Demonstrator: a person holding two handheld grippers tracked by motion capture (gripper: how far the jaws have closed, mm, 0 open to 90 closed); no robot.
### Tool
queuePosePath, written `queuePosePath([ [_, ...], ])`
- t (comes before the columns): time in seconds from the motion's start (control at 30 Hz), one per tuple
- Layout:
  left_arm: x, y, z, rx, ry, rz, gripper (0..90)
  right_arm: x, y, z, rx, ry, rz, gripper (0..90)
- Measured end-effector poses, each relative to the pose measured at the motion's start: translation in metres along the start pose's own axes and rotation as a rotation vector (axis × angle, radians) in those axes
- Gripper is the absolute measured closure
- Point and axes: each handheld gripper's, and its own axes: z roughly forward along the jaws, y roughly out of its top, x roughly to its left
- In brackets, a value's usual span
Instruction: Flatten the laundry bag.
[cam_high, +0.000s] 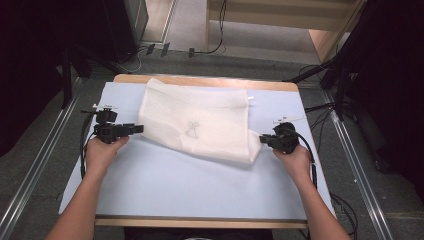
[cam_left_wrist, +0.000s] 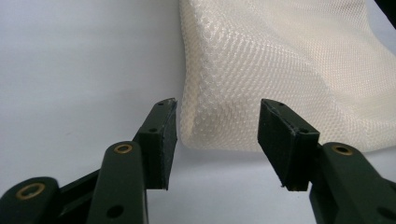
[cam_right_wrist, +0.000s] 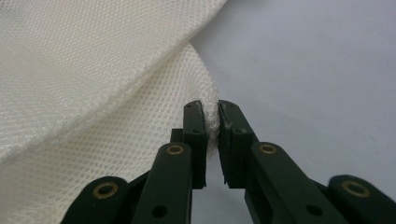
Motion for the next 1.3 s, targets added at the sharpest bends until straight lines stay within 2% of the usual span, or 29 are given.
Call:
queuePosePath([
  [0.07,-0.003,0.002,0.009,0.029,-0.009,0.005,53.3,-0.001,-0.005,-0.003,0.000,-0.004,0.004,84.1],
  [0.2,-0.005,0.006,0.021,0.050,-0.017,0.013,54.6,-0.006,-0.013,-0.010,-0.003,-0.013,0.016,84.1],
  [0.3,-0.008,0.011,0.029,0.043,-0.028,0.021,54.8,-0.007,-0.023,-0.016,0.011,-0.017,0.042,84.0],
  [0.4,-0.010,0.016,0.033,0.029,-0.036,0.026,54.8,-0.005,-0.029,-0.019,0.022,-0.017,0.045,83.9],
  [0.53,-0.011,0.020,0.038,0.041,-0.032,0.033,54.1,0.001,-0.039,-0.023,0.045,0.002,0.035,80.1],
  [0.57,-0.011,0.020,0.038,0.040,-0.032,0.033,53.6,0.002,-0.039,-0.027,0.031,-0.003,0.036,73.8],
  [0.6,-0.012,0.021,0.036,0.039,-0.032,0.036,53.0,0.002,-0.039,-0.027,0.031,-0.003,0.036,73.8],
  [0.77,-0.016,0.019,0.026,0.051,-0.016,0.058,48.3,-0.002,-0.028,-0.036,-0.105,0.008,0.034,61.5],
  [0.83,-0.017,0.018,0.022,0.049,-0.010,0.068,46.7,-0.003,-0.021,-0.032,-0.126,0.009,0.032,59.4],
  [0.9,-0.019,0.015,0.016,0.039,-0.015,0.069,45.3,-0.005,-0.009,-0.018,-0.127,0.003,0.036,56.7],
  [1.0,-0.021,0.013,0.012,0.039,-0.009,0.082,44.9,-0.007,-0.003,-0.007,-0.120,0.010,0.049,55.1],
  [1.1,-0.021,0.009,0.006,0.040,0.001,0.086,44.9,-0.008,0.006,0.006,-0.114,-0.017,0.036,53.7],
  [1.17,-0.020,0.007,0.003,0.032,0.001,0.080,44.8,-0.010,0.009,0.012,-0.128,-0.029,0.033,53.3],
  [1.23,-0.018,0.005,-0.001,0.030,0.006,0.075,44.8,-0.016,0.014,0.021,-0.105,-0.027,0.063,52.0],
  [1.3,-0.016,0.002,-0.004,0.026,0.011,0.067,44.8,-0.017,0.015,0.023,-0.106,-0.025,0.069,51.3],
])
